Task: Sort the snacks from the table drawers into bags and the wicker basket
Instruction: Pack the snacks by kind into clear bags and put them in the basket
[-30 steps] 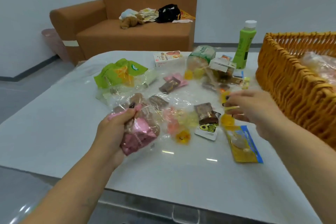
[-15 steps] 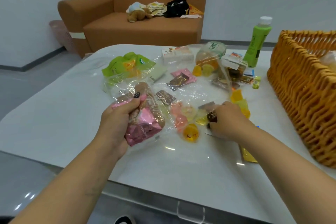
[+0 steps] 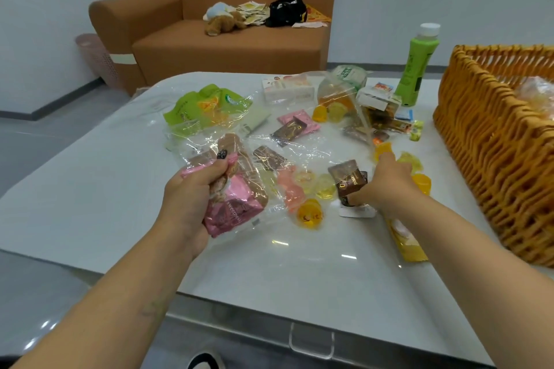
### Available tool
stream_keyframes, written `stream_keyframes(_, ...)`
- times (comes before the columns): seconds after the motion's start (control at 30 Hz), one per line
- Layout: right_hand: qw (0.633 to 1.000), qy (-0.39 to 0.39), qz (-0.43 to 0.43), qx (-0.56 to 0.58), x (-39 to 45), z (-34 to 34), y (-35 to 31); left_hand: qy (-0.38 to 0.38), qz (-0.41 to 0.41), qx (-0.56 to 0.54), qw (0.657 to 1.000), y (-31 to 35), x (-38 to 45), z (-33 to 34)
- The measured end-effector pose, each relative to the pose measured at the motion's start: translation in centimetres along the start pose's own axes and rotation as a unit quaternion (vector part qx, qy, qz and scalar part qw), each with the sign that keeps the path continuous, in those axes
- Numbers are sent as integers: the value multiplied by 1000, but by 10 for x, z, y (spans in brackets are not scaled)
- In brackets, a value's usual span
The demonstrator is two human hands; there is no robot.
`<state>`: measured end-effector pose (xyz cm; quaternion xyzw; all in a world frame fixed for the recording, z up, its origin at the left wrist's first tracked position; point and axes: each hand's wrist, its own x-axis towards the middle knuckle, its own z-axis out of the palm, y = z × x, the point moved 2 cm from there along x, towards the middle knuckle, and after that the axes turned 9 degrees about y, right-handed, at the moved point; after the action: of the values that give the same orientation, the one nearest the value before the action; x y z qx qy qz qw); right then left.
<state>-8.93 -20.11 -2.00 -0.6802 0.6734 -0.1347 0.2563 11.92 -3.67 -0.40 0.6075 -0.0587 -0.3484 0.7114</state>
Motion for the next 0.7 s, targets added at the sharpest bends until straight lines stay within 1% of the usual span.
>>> stream_keyframes(0.1, 999, -28, -5, 29, 4, -5, 7, -5, -3, 15, 1000, -1, 0, 1)
stream_keyframes(0.27, 993, -31, -7, 117, 12, -17, 13, -11, 1, 28, 1000, 1, -1, -2)
stream_keyframes(0.37, 989, -11, -11, 148, 15, -24, 13, 9, 7, 22, 1000, 3, 1, -8)
stream_keyframes(0.43, 982, 29, -18, 185, 14, -28, 10, 23, 5, 7, 1000, 4, 4, -12)
stream_keyframes(0.5, 966, 74, -44, 243, 10, -31, 2, 33, -2, -16, 999, 7, 8, -16)
stream_keyframes(0.57, 945, 79, -64, 312, 5, -29, -7, 41, -13, -38, 998, 9, 13, -19)
stream_keyframes(0.63, 921, 49, -53, 383, 1, -26, -15, 36, -29, -46, 998, 12, 17, -19)
stream_keyframes(0.7, 897, 8, -30, 441, -5, -30, -22, 9, -37, -43, 998, 15, 18, -19)
